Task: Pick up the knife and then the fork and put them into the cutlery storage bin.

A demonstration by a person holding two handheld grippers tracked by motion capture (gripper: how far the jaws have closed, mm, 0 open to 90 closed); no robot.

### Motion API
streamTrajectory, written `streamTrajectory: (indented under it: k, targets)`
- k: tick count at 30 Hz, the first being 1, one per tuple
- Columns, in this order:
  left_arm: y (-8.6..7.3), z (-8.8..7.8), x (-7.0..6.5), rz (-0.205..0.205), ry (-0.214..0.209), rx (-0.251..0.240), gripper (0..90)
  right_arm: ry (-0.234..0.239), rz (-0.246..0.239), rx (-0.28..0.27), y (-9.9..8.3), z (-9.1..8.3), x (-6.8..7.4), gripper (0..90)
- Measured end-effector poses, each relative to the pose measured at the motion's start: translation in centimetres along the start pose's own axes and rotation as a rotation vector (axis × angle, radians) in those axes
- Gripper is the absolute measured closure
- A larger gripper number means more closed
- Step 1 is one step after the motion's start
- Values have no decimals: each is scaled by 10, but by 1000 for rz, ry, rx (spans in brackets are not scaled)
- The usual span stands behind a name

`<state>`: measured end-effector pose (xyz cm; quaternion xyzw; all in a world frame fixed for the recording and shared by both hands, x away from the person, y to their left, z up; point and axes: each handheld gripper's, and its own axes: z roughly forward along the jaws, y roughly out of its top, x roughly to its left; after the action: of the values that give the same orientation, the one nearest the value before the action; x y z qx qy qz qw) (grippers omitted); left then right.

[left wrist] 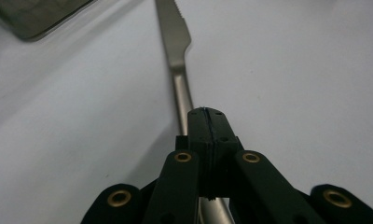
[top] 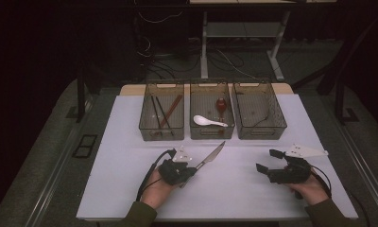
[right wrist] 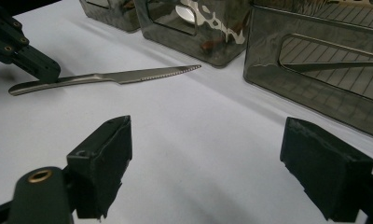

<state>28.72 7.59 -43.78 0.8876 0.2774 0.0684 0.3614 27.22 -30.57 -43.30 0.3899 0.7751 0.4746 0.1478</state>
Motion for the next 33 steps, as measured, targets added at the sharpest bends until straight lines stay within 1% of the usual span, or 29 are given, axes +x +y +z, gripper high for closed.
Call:
streamTrajectory:
  k: [1, 2, 3, 4, 5, 7, 8, 9, 10, 12, 17, 20, 21, 22, 23, 24, 25, 26, 27, 30, 32, 33]
  targets:
    - [-1, -1, 1, -5, -5, 3, 892, 0, 0, 0, 0, 0, 0, 164]
    - [-2, -2, 0, -24, -28, 1, 892, 0, 0, 0, 0, 0, 0, 164]
    - [-4, -3, -1, -26, -46, -2, 892, -1, 2, -1, 0, 0, 0, 164]
    - [-6, -2, -3, -18, -64, 1, 892, 0, 3, -2, 0, 0, 0, 164]
    - [-8, -2, -6, -10, -63, 12, 892, -1, 4, -2, 0, 0, 0, 164]
    - [-12, -1, -9, -1, -56, 23, 892, -1, 6, -2, 0, 0, 0, 164]
    - [-12, -2, -10, -5, -45, 25, 893, -1, 6, -3, 0, 0, -1, 164]
    - [-12, -2, -10, 5, -27, 28, 893, -1, 5, -4, 0, 0, 0, 164]
    - [-12, -2, -9, 9, -17, 30, 893, -2, 4, -4, 0, -1, 0, 164]
    - [-12, -2, -6, -7, -11, 24, 894, -2, 5, -8, 0, -1, 0, 164]
    - [-13, -5, 2, -12, 42, 24, 894, -2, 8, -9, 0, -1, 0, 164]
    - [-14, -6, 3, -10, 34, 19, 893, -1, 5, -9, 0, 0, 0, 164]
    - [-13, -7, 3, -13, 24, 9, 892, 0, 5, -9, 0, 0, 0, 164]
    - [-12, -8, 4, -11, 17, -4, 892, 2, 4, -5, 0, -1, 0, 164]
    - [-10, -9, 6, 3, 12, -10, 891, 3, 3, -7, 0, 0, 0, 164]
    - [-7, -10, 7, -4, -1, -19, 891, 2, 6, -6, 0, -1, 0, 164]
    - [-5, -10, 10, -3, -17, -18, 889, 2, 7, -10, 0, 0, 0, 164]
    - [-2, -11, 13, 2, -21, -18, 850, 3, 9, -11, 0, -1, 0, 164]
    - [1, -11, 15, 6, -26, -19, 835, 3, 8, -12, 0, -1, 0, 164]
    - [12, -10, 20, 25, -43, -6, 779, 2, 6, -13, 1, -1, 0, 164]
    - [19, -8, 21, 45, -40, 14, 760, 2, 9, -13, 1, -1, 0, 164]
    - [23, -5, 22, 55, -46, 28, 749, 1, 5, -13, 1, -1, -1, 164]
